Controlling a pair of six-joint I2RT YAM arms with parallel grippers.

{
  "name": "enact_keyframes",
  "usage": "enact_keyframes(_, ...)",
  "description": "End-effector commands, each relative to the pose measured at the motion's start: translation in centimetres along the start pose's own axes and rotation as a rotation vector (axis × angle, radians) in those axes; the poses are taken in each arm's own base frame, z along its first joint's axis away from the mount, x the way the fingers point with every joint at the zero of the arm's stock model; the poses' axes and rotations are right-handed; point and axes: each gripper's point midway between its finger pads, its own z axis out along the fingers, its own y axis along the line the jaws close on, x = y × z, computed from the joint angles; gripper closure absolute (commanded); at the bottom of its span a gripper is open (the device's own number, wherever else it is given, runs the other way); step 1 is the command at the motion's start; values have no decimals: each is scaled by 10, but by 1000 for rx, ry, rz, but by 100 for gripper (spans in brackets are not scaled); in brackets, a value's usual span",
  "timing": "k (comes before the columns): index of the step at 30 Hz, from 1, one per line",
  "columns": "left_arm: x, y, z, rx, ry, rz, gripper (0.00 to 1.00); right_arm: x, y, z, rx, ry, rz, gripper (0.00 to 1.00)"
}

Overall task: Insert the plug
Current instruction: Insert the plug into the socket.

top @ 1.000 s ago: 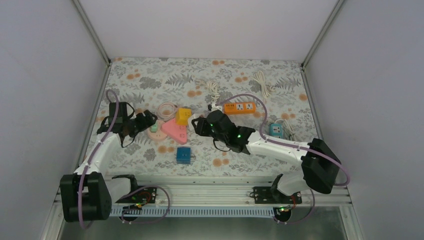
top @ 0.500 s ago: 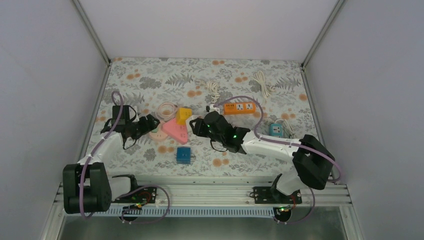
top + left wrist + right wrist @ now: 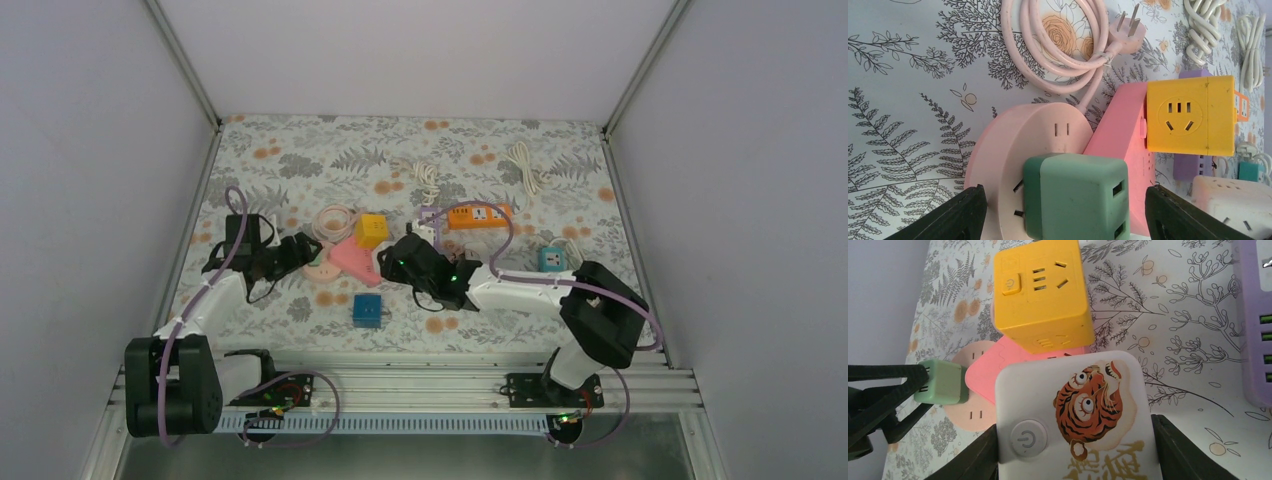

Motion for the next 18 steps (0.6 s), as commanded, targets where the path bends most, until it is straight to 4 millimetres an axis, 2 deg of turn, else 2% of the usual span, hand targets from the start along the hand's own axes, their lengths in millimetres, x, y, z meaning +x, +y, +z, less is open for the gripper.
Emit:
enact_keyframes(1,3,-5,-2,26,-2,9,21,-14,12,5,1,-63,23,78)
enact_keyframes(9,1,-7,-3,27,-4,19,20,-8,24,12,-16,-32,15,78)
enact_keyframes(11,1,-7,-3,31,-1,20,20,0,17,20,7,-14,7,78)
enact_keyframes(18,2,-8,-2,34,0,22,20,10,13,24,25,11,-10,78)
